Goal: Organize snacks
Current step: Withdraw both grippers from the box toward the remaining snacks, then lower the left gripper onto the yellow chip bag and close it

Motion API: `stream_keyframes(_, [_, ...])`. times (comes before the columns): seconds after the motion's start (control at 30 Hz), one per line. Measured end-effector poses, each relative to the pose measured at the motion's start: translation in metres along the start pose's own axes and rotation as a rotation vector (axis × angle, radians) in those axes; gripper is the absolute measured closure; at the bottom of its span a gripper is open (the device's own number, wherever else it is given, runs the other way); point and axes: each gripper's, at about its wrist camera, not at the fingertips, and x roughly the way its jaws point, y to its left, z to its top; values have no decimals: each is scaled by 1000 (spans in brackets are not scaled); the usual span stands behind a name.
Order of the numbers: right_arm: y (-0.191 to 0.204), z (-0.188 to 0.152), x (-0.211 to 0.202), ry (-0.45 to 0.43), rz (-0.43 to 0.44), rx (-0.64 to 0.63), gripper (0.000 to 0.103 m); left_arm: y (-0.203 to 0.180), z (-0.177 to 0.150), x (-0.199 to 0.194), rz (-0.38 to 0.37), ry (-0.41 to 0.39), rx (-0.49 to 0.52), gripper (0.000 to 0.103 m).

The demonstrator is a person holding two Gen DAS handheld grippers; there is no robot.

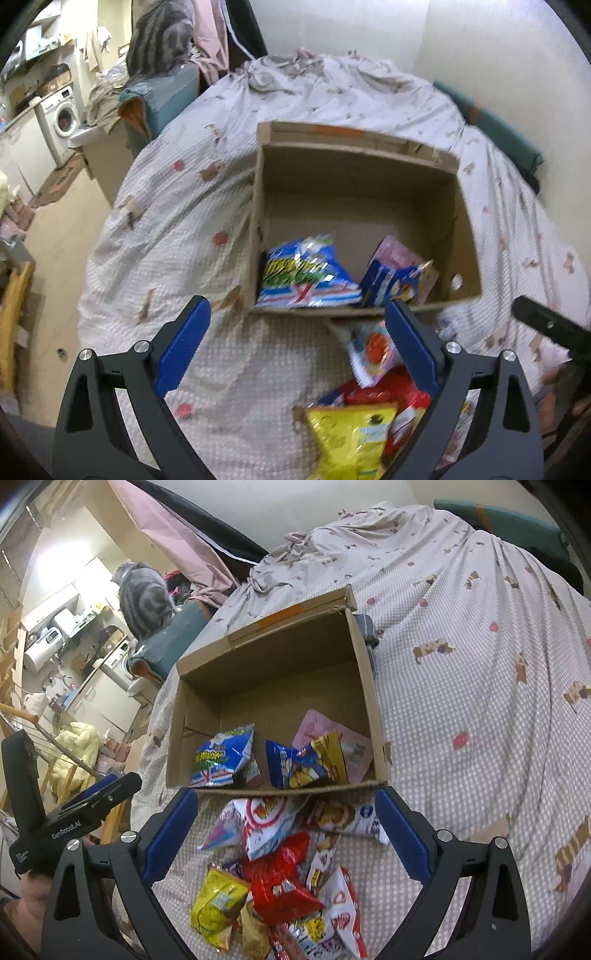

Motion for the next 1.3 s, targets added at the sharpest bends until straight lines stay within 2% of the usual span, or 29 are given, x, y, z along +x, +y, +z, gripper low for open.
stream_keyframes(0.2, [-5,-15,-5,38,-2,43,4,12,-18,-3,-27,71,-60,9])
stream_keyframes(0.43, [1,-30,-10,73,-3,35,4,19,-32,0,-36,130,-120,9])
stream_keyframes(0.57, [-13,-40,-3,125,26,138,4,23,-41,8,-22,179,-144,9])
stream_keyframes(0.7, [-24,-44,6,162,24,213,4,26,-52,25,-34,275,-174,9])
stream_keyframes(0.8, [-26,-45,10,176,9,215,4,19,-65,39,-70,375,-173,9])
stream_keyframes(0.97, [-25,-47,14,189,9,218,4,-13,-89,56,-201,518,-118,9])
stream_keyframes(1.03, [-25,-47,14,190,7,217,4,-28,-100,62,-210,562,-73,9])
stream_keyframes(1.1, [-25,-47,15,193,3,219,4,-34,-107,65,-174,560,-50,10])
stream_keyframes(1.13, [-26,-48,16,198,-1,222,4,-37,-110,68,-158,566,-39,11])
stream_keyframes(1.2, [-29,-50,17,219,-18,230,4,-41,-117,73,-171,595,-36,25])
stream_keyframes(1.23, [-32,-52,18,235,-28,238,4,-42,-119,75,-191,608,-48,28])
stream_keyframes(1.3, [-38,-61,23,298,-18,281,4,-44,-120,75,-202,611,-52,39])
